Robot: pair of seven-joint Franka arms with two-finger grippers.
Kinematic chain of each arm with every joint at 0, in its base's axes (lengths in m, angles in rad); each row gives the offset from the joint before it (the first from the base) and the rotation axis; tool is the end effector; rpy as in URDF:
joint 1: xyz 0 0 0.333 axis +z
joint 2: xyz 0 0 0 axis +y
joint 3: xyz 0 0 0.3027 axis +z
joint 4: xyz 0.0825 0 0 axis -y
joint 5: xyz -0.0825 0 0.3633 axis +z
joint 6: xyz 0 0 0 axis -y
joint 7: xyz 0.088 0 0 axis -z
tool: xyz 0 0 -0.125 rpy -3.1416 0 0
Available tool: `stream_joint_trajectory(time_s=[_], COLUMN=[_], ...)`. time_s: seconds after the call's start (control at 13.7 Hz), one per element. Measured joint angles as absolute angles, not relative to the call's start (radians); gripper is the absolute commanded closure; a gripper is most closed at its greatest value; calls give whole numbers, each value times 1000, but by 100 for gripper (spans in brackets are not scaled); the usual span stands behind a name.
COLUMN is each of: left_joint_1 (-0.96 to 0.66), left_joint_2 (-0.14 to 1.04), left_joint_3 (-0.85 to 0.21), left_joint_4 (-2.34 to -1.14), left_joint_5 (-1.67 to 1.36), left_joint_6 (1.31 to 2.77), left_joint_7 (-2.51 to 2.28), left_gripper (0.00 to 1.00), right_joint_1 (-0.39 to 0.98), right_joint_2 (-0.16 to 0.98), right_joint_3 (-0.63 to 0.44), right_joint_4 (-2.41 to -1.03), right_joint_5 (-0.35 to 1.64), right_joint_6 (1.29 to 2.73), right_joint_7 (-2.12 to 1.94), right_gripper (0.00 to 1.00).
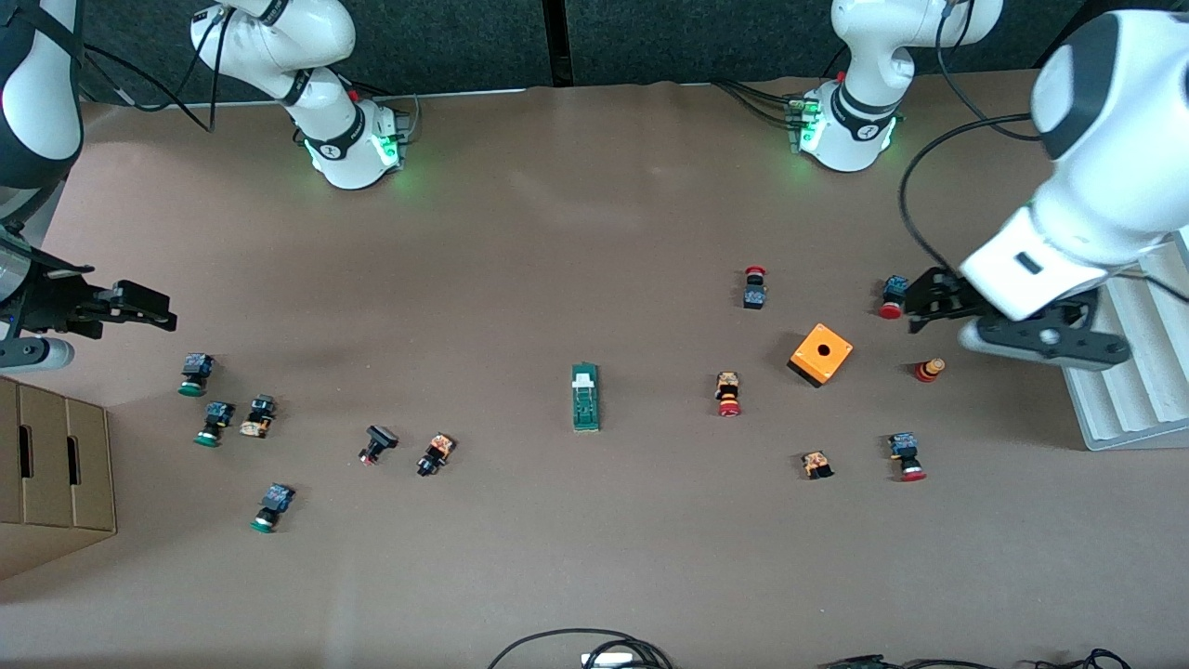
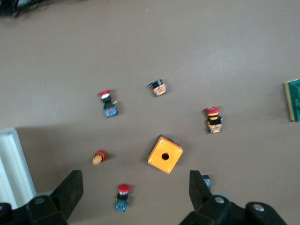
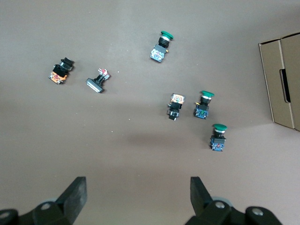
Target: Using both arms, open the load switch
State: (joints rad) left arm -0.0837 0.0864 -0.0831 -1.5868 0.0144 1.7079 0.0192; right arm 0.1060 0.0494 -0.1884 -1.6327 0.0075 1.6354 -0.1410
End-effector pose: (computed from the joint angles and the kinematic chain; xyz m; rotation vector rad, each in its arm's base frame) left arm 0.5630 -0.0914 0.5507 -3.1228 0.2933 -0.0556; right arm 0.5478 -0.0423 0.5444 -3.1361 -0.0909 0.0718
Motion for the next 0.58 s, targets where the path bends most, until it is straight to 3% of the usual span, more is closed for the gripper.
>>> stream_joint_trajectory(time_s=[0.58], left_joint_1=[-8], left_joint_2=[-39], left_joint_3=[-50], left_joint_4=[-1763], left_joint_5=[15], left_joint_6=[1691], left_joint_7=[-43], left_gripper=[0], right_joint_1=[106], right_joint_2=[49], right_joint_3=[-188], right_joint_4=[-1632], right_joint_5=[8], right_joint_6=[1635], right_joint_7=[-141], right_gripper=[0])
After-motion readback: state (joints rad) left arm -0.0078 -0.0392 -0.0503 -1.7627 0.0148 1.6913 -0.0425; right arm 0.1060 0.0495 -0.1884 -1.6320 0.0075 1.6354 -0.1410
